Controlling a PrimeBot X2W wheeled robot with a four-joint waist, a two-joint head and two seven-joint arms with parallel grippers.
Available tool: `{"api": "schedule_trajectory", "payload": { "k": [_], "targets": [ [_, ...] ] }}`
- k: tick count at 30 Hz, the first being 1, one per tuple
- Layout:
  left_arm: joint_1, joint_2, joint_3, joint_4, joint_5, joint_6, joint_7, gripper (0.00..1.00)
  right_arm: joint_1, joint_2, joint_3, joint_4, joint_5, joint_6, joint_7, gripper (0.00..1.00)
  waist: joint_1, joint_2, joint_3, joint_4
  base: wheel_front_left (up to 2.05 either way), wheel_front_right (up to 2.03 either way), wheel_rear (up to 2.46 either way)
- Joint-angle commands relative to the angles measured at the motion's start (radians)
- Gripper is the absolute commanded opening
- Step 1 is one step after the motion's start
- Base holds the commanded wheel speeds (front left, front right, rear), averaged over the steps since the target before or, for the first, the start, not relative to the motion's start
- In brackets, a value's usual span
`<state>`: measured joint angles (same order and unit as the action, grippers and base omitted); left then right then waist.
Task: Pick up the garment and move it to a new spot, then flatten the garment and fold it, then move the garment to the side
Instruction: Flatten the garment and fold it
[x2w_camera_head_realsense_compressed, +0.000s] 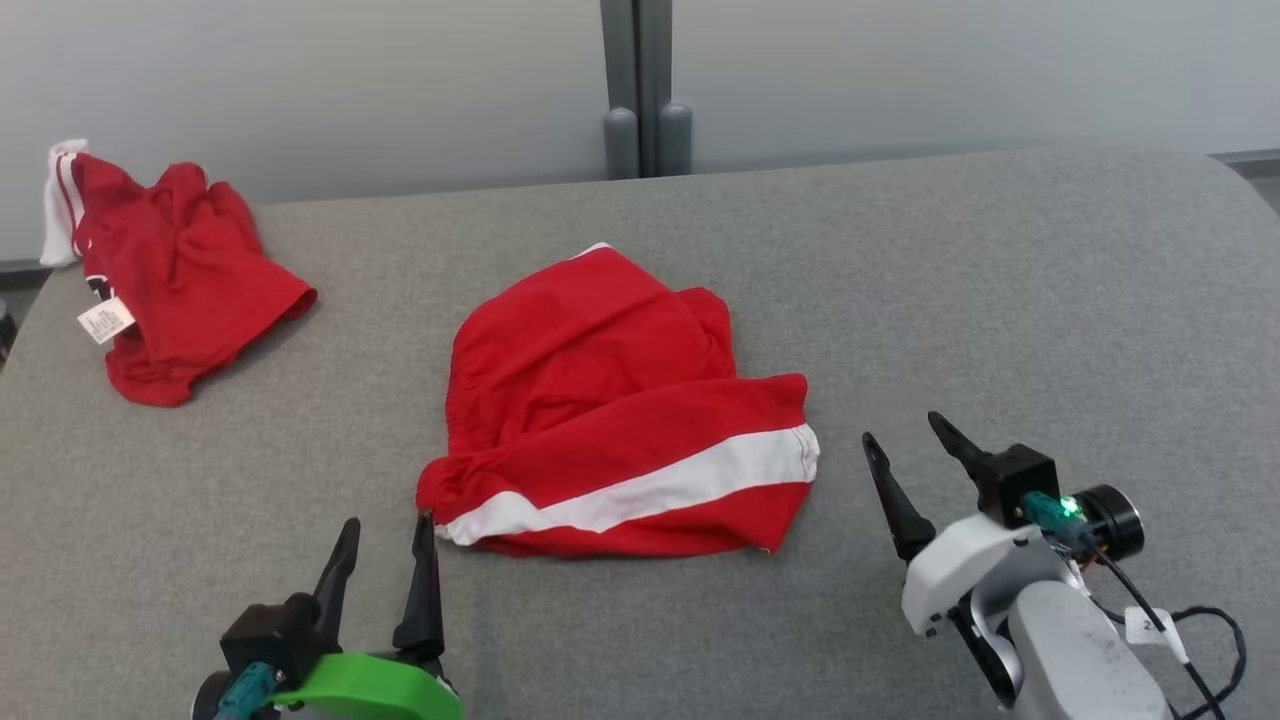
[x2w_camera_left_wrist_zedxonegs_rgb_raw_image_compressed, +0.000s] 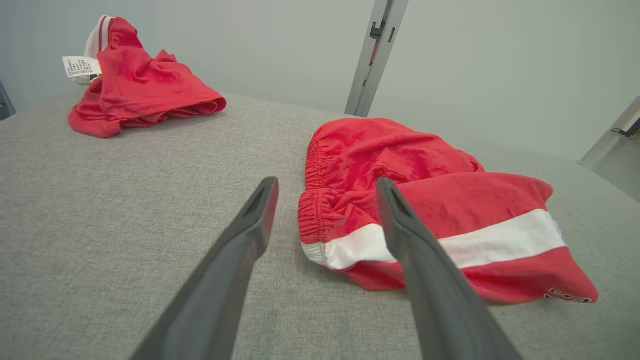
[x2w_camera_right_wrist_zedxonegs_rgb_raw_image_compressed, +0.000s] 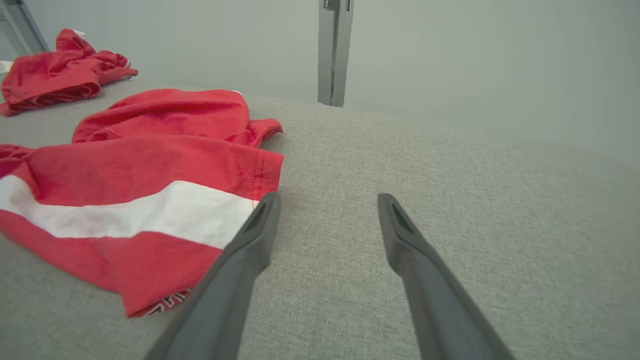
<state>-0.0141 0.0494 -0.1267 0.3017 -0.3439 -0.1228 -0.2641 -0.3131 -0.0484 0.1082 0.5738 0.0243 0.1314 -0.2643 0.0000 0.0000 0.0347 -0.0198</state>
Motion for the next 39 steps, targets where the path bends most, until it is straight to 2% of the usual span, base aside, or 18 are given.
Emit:
{"api": "schedule_trajectory", "payload": {
  "k": [1,14,19,29,30,31,33,39],
  "targets": [
    [-0.023,0.002,0.001,-0.001,-0.002,-0.002,-0.001,1.00,-0.032,-0.004,0.010,0.034,-0.006,-0.001,0.000,1.00,0.0000,0.0000,0.027,0.031,0.00,0.00,0.00],
    [-0.061,0.002,-0.015,-0.012,0.001,-0.005,0.000,1.00,-0.224,-0.004,0.163,0.363,0.077,-0.001,0.005,1.00,0.0000,0.0000,0.092,0.099,0.00,0.00,0.00],
    [-0.059,0.002,-0.013,-0.012,0.006,-0.005,-0.001,1.00,-0.249,-0.004,0.213,0.412,0.111,-0.001,0.000,1.00,0.0000,0.0000,0.095,0.103,0.00,0.00,0.00],
    [-0.046,0.002,-0.019,-0.013,0.015,-0.006,-0.001,1.00,-0.238,-0.004,0.315,0.403,0.177,-0.001,-0.002,1.00,0.0000,0.0000,0.088,0.093,0.00,0.00,0.00],
    [-0.046,0.002,-0.020,-0.013,0.016,-0.007,0.000,1.00,-0.243,-0.004,0.322,0.408,0.182,-0.001,-0.002,0.89,0.0000,0.0000,0.089,0.093,0.00,0.00,0.00],
    [-0.048,0.002,-0.020,-0.014,0.017,-0.007,0.000,1.00,-0.247,-0.004,0.333,0.417,0.189,-0.001,-0.001,0.84,0.0000,0.0000,0.091,0.093,0.00,0.00,0.00],
    [-0.050,0.002,-0.021,-0.014,0.017,-0.007,-0.001,1.00,-0.257,-0.004,0.349,0.431,0.199,-0.001,0.000,0.54,0.0000,0.0000,0.093,0.094,0.00,0.00,0.00],
    [-0.057,0.002,-0.020,-0.012,0.021,-0.007,0.000,1.00,-0.293,-0.004,0.367,0.443,0.224,-0.001,0.000,0.30,0.0000,0.0000,0.100,0.099,0.00,0.00,0.00]
  ]
}}
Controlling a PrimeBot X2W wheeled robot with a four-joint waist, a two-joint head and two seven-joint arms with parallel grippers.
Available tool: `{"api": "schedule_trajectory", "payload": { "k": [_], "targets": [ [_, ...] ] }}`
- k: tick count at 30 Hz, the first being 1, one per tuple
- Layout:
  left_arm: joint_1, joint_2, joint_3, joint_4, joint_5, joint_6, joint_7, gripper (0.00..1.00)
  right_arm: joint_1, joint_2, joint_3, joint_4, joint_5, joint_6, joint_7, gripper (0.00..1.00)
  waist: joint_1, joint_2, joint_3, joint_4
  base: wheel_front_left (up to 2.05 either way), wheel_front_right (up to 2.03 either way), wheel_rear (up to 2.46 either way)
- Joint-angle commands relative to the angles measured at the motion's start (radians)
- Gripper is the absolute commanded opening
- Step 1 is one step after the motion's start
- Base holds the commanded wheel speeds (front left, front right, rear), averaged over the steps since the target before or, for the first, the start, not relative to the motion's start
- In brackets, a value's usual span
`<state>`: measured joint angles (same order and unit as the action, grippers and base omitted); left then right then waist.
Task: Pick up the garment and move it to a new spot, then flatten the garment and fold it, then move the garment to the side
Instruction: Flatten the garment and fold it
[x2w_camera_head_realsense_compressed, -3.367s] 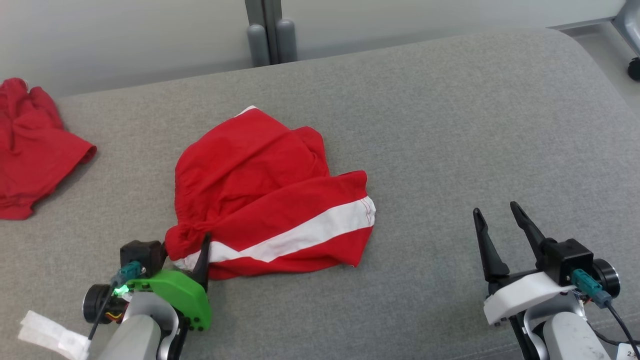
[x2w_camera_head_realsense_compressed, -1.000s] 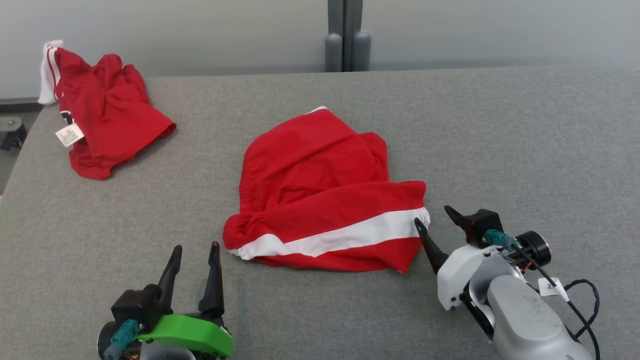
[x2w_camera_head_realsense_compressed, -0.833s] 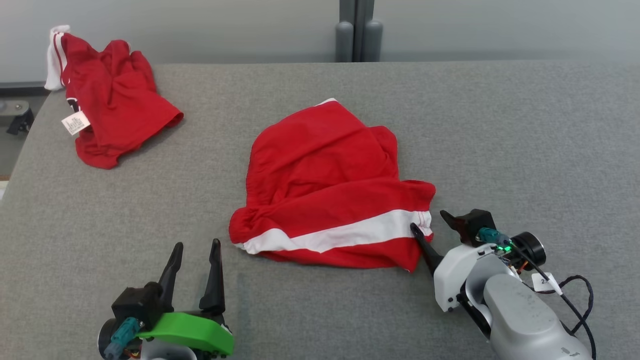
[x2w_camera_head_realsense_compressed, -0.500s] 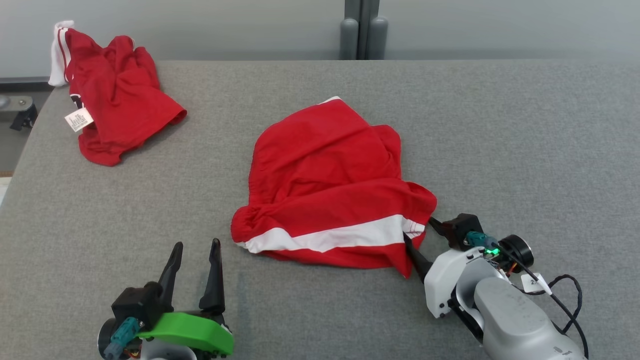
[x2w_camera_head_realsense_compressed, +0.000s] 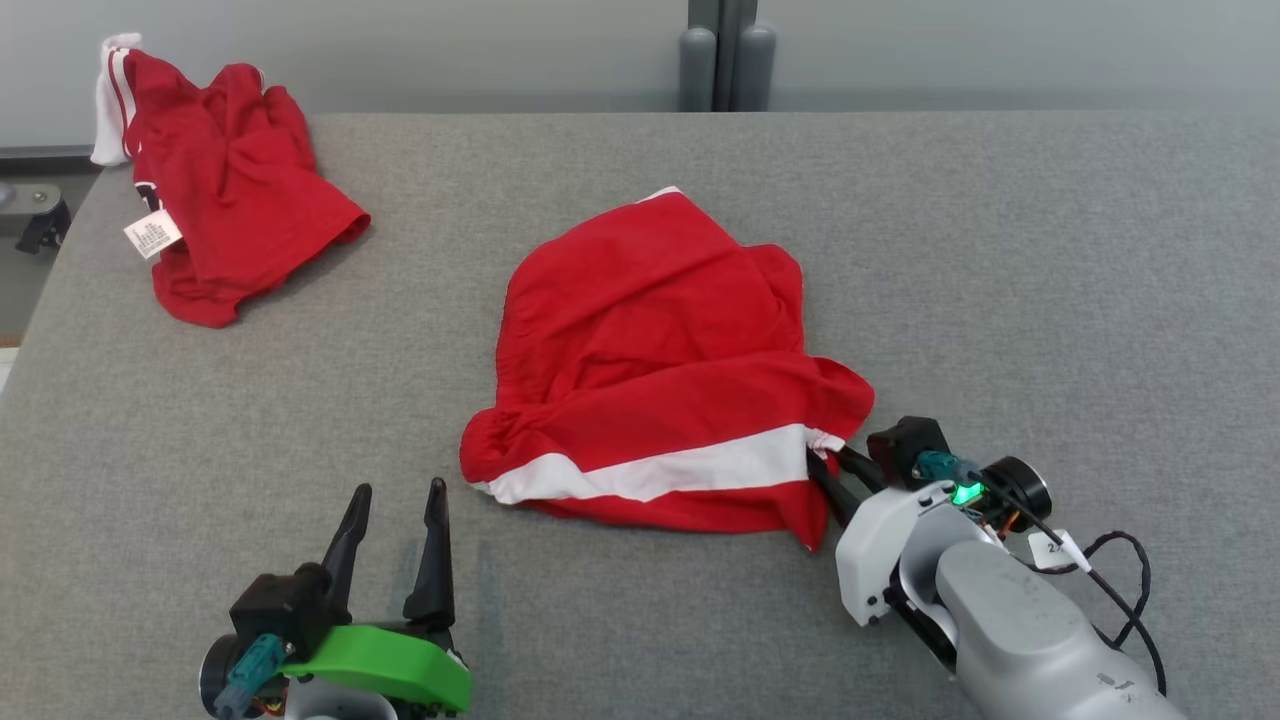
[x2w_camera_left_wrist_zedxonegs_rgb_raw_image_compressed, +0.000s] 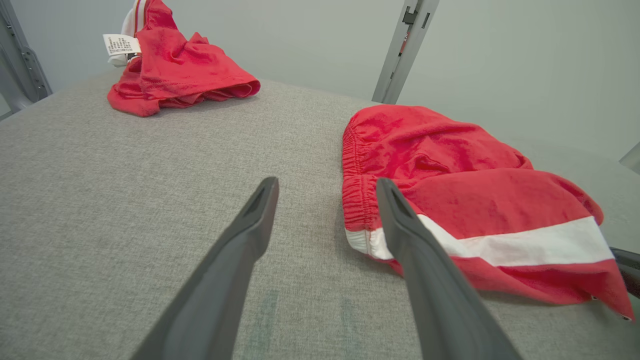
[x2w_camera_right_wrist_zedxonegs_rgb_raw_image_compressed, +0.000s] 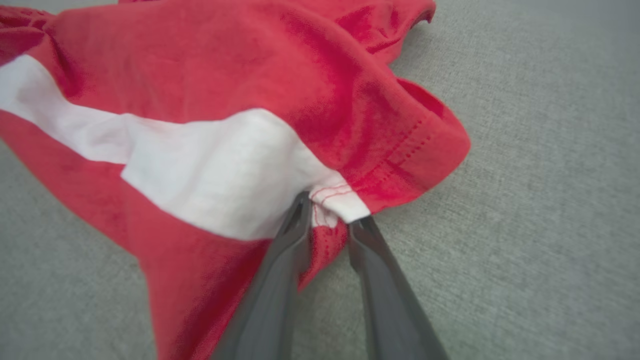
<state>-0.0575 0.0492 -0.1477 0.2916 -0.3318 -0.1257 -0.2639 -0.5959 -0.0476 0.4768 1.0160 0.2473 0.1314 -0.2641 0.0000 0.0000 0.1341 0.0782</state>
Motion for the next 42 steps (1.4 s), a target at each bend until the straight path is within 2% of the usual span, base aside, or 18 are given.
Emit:
{"api": "schedule_trajectory", "payload": {
  "k": [1,2,3,4,12,14,20,29,35,41,42],
  "targets": [
    [-0.014,0.002,0.001,-0.003,0.010,-0.004,-0.001,1.00,-0.016,-0.005,-0.008,-0.004,-0.005,-0.001,0.000,0.23,0.0000,0.0000,0.002,0.001,0.00,0.00,0.00],
    [-0.015,0.002,0.002,-0.004,0.010,-0.004,-0.001,1.00,-0.019,-0.005,-0.015,-0.009,-0.011,-0.001,0.000,0.18,0.0000,0.0000,0.004,0.001,0.00,0.00,0.00],
    [-0.015,0.002,0.004,-0.005,0.010,-0.004,-0.001,1.00,-0.022,-0.005,-0.027,-0.017,-0.019,-0.001,0.000,0.04,0.0000,0.0000,0.006,0.000,0.00,0.00,0.00],
    [-0.016,0.002,0.005,-0.007,0.010,-0.004,-0.001,1.00,-0.023,-0.005,-0.037,-0.023,-0.027,-0.001,0.000,0.00,0.0000,0.0000,0.007,0.000,0.00,0.00,0.00],
    [-0.008,0.002,-0.022,0.022,-0.048,-0.006,-0.001,1.00,0.024,-0.005,-0.152,-0.105,-0.115,-0.001,0.000,0.00,0.0000,0.0000,0.002,-0.026,0.00,0.00,0.00],
    [-0.009,0.002,-0.058,0.045,-0.089,-0.007,-0.001,1.00,0.037,-0.006,-0.182,-0.125,-0.140,-0.001,0.000,0.00,0.0000,0.0000,0.000,-0.037,0.00,0.00,0.00],
    [-0.055,0.052,-0.178,0.149,-0.191,-0.007,-0.001,1.00,0.062,-0.006,-0.254,-0.170,-0.191,-0.001,0.000,0.00,0.0000,0.0000,0.006,-0.065,0.00,0.00,0.00],
    [-0.153,0.106,-0.239,0.219,-0.326,-0.007,-0.001,1.00,0.035,-0.006,-0.285,-0.184,-0.205,-0.001,0.000,0.00,0.0000,0.0000,0.032,-0.083,0.00,0.00,0.00],
    [-0.194,0.149,-0.323,0.238,-0.381,-0.007,-0.001,1.00,0.000,-0.015,-0.303,-0.171,-0.199,-0.001,0.000,0.00,0.0000,0.0000,0.050,-0.091,0.00,0.00,0.00],
    [-0.222,0.187,-0.427,0.201,-0.437,-0.007,-0.001,1.00,-0.027,-0.030,-0.314,-0.157,-0.193,-0.001,0.000,0.00,0.0000,0.0000,0.063,-0.094,0.00,0.00,0.00],
    [-0.224,0.195,-0.445,0.190,-0.445,-0.007,-0.001,0.94,-0.032,-0.032,-0.317,-0.156,-0.193,-0.001,0.000,0.00,0.0000,0.0000,0.065,-0.095,0.00,0.00,0.00]
  ]
}}
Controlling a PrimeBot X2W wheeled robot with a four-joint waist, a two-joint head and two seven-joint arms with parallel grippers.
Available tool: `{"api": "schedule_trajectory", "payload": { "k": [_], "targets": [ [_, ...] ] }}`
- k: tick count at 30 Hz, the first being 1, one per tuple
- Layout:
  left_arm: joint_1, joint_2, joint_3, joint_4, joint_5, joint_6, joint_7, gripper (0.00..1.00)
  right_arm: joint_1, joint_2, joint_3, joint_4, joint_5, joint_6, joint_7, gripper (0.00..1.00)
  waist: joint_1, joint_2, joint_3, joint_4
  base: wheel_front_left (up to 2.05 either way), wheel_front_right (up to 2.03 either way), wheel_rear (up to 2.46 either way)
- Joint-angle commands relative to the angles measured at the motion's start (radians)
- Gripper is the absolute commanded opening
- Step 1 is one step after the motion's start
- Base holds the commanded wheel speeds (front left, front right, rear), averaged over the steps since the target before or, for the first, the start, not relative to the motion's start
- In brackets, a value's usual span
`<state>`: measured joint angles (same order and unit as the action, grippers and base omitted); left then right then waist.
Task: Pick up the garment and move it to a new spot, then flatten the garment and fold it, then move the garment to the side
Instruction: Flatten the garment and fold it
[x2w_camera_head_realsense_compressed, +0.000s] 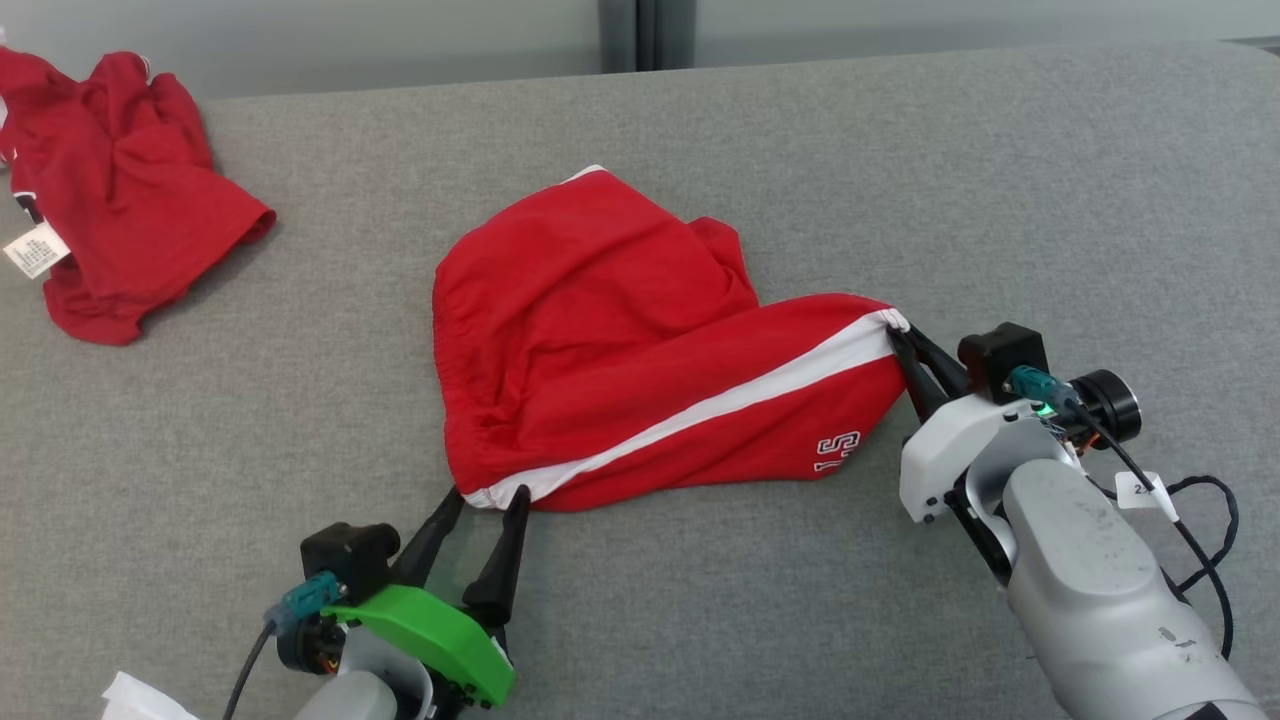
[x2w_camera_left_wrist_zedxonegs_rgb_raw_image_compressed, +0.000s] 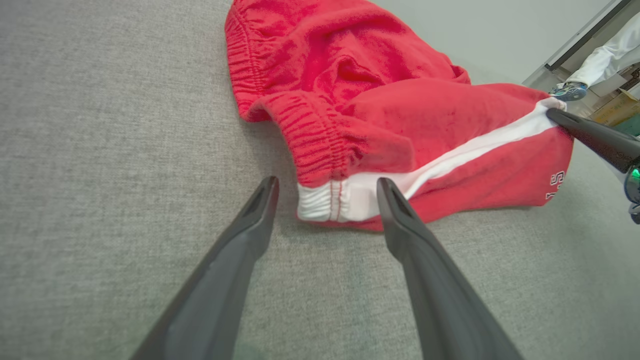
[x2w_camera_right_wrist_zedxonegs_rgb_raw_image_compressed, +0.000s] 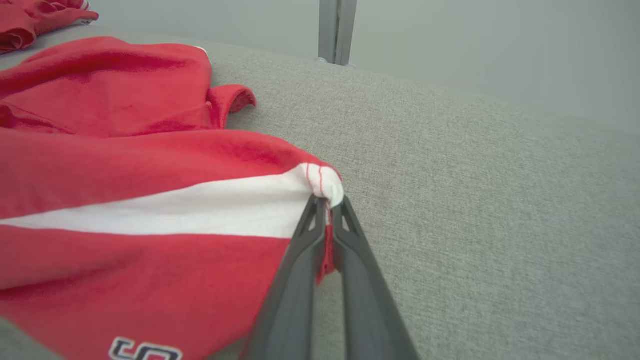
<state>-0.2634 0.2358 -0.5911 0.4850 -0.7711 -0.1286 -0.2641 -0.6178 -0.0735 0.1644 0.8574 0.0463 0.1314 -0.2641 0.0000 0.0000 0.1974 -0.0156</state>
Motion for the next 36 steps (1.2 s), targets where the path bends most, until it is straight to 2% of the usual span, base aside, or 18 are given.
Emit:
{"api": "schedule_trajectory", "payload": {
  "k": [1,2,3,5,8,20,22,29,36],
  "targets": [
    [-0.018,0.017,-0.017,-0.014,-0.014,-0.004,0.000,0.78,-0.013,-0.007,-0.007,0.002,0.009,-0.001,0.000,0.00,0.0000,0.0000,0.004,-0.002,0.00,0.00,0.00],
    [-0.017,0.027,-0.038,-0.026,-0.024,-0.004,0.000,0.62,-0.015,-0.007,-0.010,0.002,0.009,-0.001,0.000,0.00,0.0000,0.0000,0.006,-0.003,0.00,0.00,0.00],
    [-0.016,0.037,-0.054,-0.037,-0.025,-0.004,0.000,0.49,-0.017,-0.007,-0.011,0.003,0.008,-0.001,0.000,0.00,0.0000,0.0000,0.007,-0.003,0.00,0.00,0.00],
    [-0.019,0.056,-0.077,-0.061,-0.032,-0.004,0.000,0.44,-0.021,-0.008,-0.015,0.002,0.008,-0.001,0.000,0.00,0.0000,0.0000,0.011,-0.004,0.00,0.00,0.00],
    [-0.021,0.070,-0.087,-0.090,-0.036,-0.004,0.000,0.28,-0.023,-0.009,-0.022,-0.002,0.009,-0.001,0.000,0.00,0.0000,0.0000,0.015,-0.003,0.00,0.00,0.00],
    [-0.081,0.061,-0.158,-0.057,-0.056,-0.004,0.000,0.11,-0.023,-0.004,-0.017,-0.019,0.010,-0.001,0.000,0.00,0.0000,0.0000,0.024,-0.017,0.00,0.00,0.00],
    [-0.092,0.054,-0.157,-0.054,-0.054,-0.004,0.000,0.00,-0.021,-0.003,-0.015,-0.022,0.011,-0.001,0.000,0.00,0.0000,0.0000,0.024,-0.019,0.00,0.00,0.00],
    [-0.083,0.039,-0.046,-0.142,-0.008,-0.004,-0.001,0.00,-0.005,-0.004,-0.010,-0.070,0.028,-0.001,0.000,0.00,0.0000,0.0000,0.013,-0.026,0.00,0.00,0.00],
    [-0.058,0.089,0.053,-0.315,0.038,-0.004,-0.001,0.00,0.021,-0.022,0.026,-0.197,0.101,-0.001,0.000,0.00,0.0000,0.0000,-0.043,-0.034,0.00,0.00,0.00]
  ]
}}
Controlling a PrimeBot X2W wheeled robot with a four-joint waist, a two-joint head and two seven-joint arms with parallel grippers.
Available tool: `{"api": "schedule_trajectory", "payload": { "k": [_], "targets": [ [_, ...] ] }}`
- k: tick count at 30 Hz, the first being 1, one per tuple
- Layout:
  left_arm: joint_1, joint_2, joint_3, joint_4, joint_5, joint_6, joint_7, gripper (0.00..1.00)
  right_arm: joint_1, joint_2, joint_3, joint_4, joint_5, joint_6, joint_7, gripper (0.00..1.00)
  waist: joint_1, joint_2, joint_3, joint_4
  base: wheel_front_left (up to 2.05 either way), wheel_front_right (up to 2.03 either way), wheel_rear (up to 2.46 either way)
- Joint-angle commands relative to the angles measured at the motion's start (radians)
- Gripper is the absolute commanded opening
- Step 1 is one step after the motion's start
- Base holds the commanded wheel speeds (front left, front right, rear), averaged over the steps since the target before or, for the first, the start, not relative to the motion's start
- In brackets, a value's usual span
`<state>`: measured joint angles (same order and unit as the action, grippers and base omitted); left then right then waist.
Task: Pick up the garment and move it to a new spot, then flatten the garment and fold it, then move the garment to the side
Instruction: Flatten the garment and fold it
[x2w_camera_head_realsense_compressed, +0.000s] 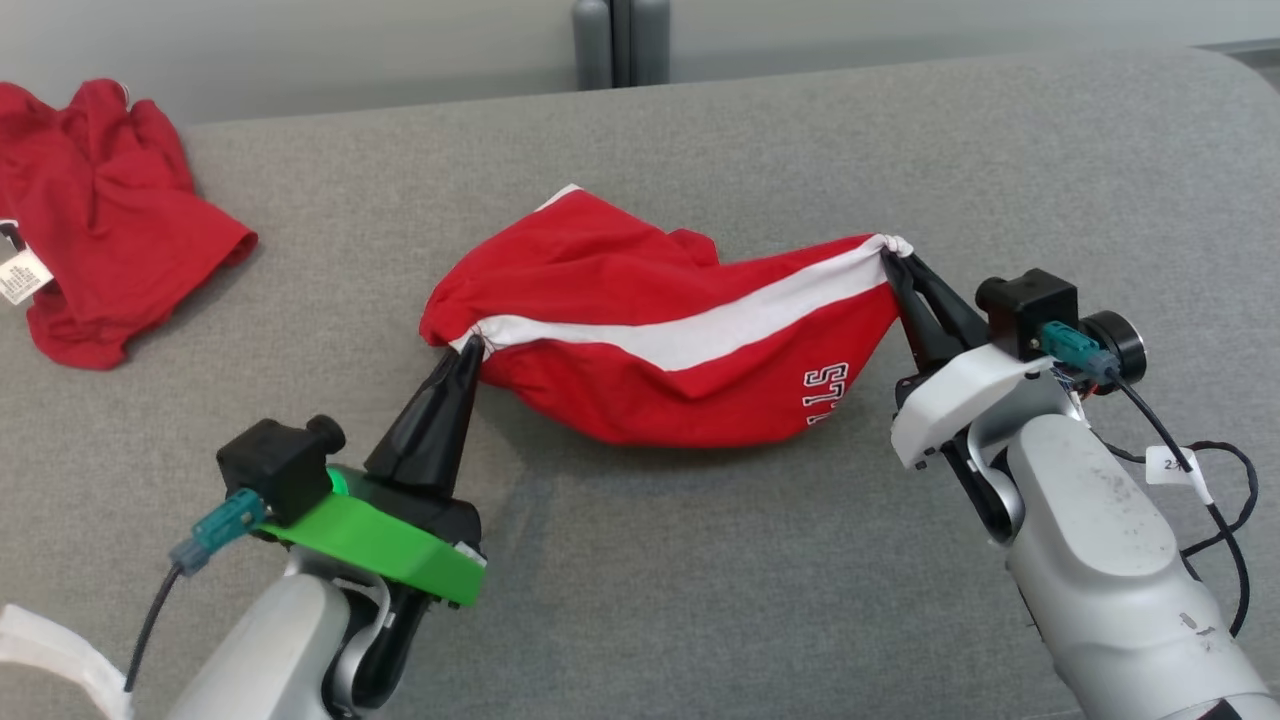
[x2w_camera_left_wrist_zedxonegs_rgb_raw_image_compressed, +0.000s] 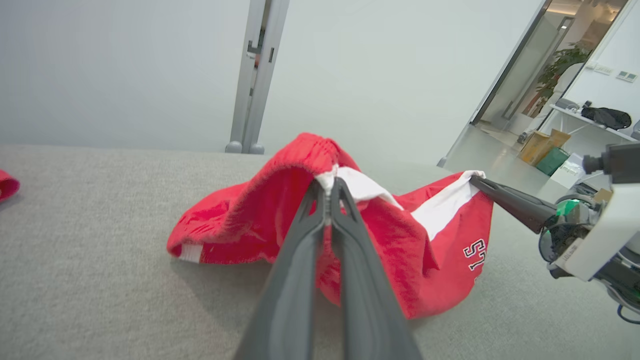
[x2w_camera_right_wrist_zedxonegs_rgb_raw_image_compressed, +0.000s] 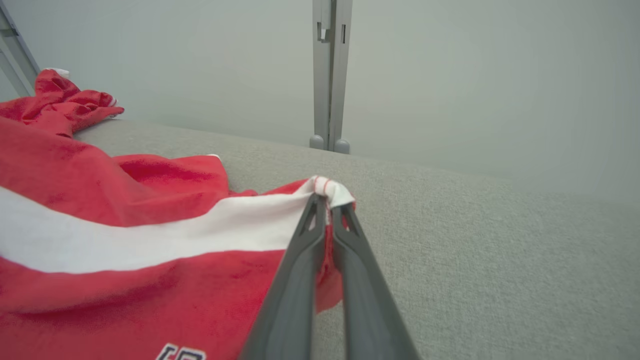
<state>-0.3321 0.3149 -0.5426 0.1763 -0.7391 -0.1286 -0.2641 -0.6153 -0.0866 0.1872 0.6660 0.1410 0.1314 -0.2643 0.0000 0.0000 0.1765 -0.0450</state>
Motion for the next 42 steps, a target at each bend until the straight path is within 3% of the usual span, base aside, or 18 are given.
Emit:
{"api": "schedule_trajectory", "payload": {
  "k": [1,6,16,22,30,34,42],
  "targets": [
    [0.011,0.025,0.009,-0.032,0.009,-0.004,0.000,0.00,0.022,-0.014,0.011,-0.035,0.026,-0.001,0.000,0.00,0.0000,0.0000,-0.034,-0.007,0.00,0.00,0.00],
    [-0.002,0.117,-0.011,-0.136,-0.009,-0.004,0.000,0.00,0.043,-0.052,0.041,-0.182,0.116,-0.001,0.000,0.00,0.0000,0.0000,-0.097,-0.025,0.00,0.00,0.00],
    [-0.138,0.394,-0.093,-0.370,-0.190,-0.004,0.079,0.00,0.084,-0.148,-0.006,-0.561,0.238,-0.001,0.079,0.00,0.0000,0.0000,-0.191,-0.072,0.00,0.00,0.00],
    [-0.263,0.474,-0.080,-0.474,-0.283,-0.004,0.148,0.00,0.124,-0.153,-0.095,-0.798,0.241,-0.001,0.180,0.00,0.0000,0.0000,-0.193,-0.098,0.00,0.00,0.00],
    [-0.408,0.442,-0.141,-0.399,-0.315,-0.004,0.219,0.00,0.099,-0.133,-0.128,-0.805,0.227,-0.001,0.254,0.00,0.0000,0.0000,-0.101,-0.123,0.00,0.00,0.00],
    [-0.515,0.401,-0.165,-0.315,-0.333,-0.004,0.241,0.00,0.004,-0.131,-0.106,-0.690,0.238,-0.001,0.246,0.00,0.0000,0.0000,-0.019,-0.140,0.00,0.00,0.00],
    [-0.854,0.292,-0.203,-0.041,-0.269,-0.004,0.223,0.00,-0.396,-0.073,-0.106,-0.367,0.184,-0.001,0.105,0.00,0.0000,0.0000,0.133,-0.172,0.00,0.00,0.00]
  ]
}}
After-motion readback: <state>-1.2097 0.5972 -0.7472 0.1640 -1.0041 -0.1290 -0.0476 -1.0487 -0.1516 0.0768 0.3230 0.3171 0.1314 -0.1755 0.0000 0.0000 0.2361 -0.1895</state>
